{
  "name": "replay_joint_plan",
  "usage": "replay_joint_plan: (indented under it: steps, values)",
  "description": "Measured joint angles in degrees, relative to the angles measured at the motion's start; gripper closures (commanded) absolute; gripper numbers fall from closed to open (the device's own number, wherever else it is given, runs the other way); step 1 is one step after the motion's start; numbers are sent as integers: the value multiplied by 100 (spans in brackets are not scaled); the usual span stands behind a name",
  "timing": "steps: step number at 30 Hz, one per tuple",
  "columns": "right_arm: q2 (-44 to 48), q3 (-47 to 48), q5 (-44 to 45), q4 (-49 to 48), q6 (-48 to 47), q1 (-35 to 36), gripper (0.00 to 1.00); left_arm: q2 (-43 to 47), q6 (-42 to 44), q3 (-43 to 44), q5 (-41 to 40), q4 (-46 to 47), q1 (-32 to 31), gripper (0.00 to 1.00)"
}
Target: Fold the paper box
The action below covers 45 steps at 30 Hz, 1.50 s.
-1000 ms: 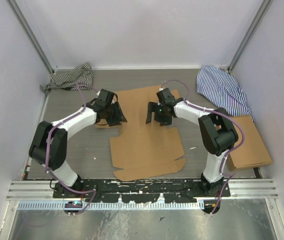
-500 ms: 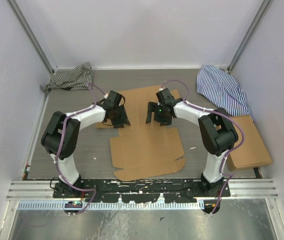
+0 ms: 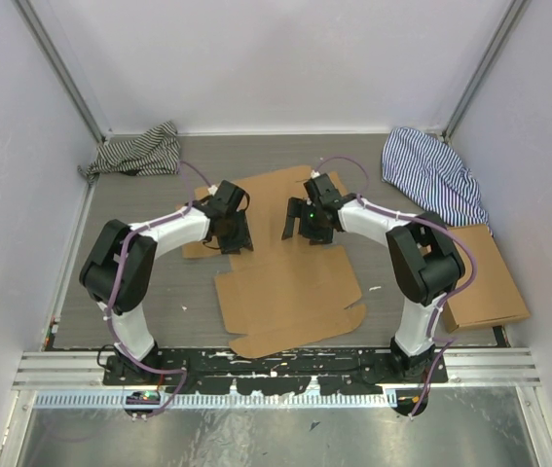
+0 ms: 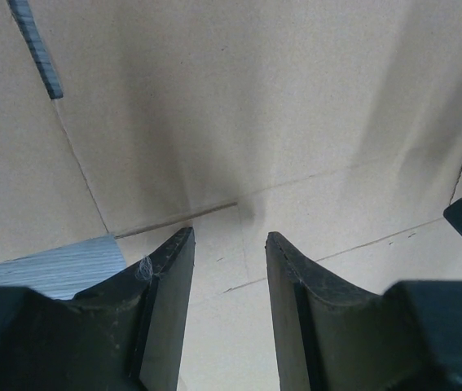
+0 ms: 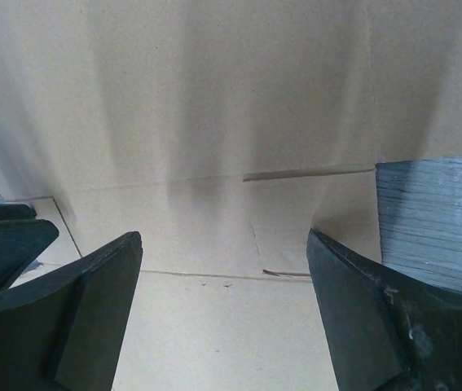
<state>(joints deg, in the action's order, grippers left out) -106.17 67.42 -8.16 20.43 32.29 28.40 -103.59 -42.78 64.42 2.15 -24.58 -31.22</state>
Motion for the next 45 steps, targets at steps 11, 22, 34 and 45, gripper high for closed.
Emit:
replay_joint_plan:
  steps: [11, 22, 34, 45]
  values:
    - [361, -608, 153, -590, 92, 127, 12, -22, 184, 87, -74, -208, -7, 50]
    - [208, -240, 164, -79, 74, 240, 12, -391, 409, 669, -179, -621, -7, 49]
    - [79, -48, 166, 160, 68, 238, 12, -916, 549, 1344, -160, -861, 76, 49]
    - [133, 553, 446, 1405, -11, 258, 8, -922, 787, 2059, -162, -1220, 260, 38]
